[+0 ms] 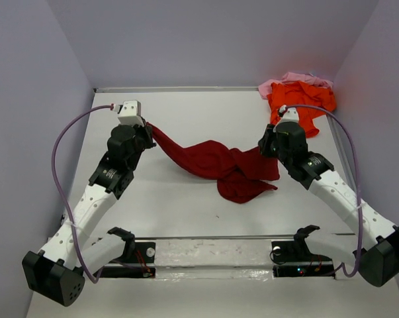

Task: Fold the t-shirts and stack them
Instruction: Flatten the tshirt out

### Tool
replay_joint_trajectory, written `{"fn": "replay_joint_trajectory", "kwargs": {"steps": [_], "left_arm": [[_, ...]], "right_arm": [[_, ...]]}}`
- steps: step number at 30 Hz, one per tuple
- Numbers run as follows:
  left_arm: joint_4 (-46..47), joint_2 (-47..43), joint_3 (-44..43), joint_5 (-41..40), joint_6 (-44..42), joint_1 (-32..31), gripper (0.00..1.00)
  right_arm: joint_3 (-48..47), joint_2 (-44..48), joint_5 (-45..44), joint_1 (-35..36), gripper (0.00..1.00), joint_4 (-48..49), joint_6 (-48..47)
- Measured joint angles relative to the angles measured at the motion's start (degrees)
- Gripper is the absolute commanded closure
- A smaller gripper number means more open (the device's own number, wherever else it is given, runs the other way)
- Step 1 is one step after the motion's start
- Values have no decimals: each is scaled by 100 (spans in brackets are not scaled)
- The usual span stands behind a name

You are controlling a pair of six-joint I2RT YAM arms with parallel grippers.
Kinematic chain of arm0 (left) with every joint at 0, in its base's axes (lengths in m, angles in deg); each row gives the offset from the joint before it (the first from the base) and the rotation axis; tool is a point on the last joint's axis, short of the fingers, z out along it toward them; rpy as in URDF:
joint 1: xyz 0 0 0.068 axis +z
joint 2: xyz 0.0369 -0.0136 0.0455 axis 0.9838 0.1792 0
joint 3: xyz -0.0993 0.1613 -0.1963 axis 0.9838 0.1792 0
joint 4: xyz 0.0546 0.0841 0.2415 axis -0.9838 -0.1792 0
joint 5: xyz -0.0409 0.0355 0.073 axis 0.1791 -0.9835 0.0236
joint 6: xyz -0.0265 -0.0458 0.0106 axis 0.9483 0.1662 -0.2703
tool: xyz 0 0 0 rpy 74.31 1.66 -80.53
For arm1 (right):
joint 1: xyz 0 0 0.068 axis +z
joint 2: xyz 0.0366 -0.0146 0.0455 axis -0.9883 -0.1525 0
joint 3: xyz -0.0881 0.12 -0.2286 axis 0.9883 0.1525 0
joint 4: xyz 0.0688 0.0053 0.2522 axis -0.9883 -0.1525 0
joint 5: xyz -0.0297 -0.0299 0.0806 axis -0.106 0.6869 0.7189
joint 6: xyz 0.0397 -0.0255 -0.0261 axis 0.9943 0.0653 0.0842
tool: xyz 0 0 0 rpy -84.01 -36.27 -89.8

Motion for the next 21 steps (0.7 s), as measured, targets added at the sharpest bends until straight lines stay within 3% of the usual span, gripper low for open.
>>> {"fn": "replay_joint_trajectory", "kwargs": {"steps": [10,17,21], "left_arm": [[0,72,105,-13,-37,0,100],[-4,170,103,-76,-35,0,100],[-68,306,103,-114,-28,11,100]], "right_arm": [[79,-448,317,0,69,-9,57],[310,-472,190,0,59,22,225],[575,-518,-476,0,57,-37,608]]}}
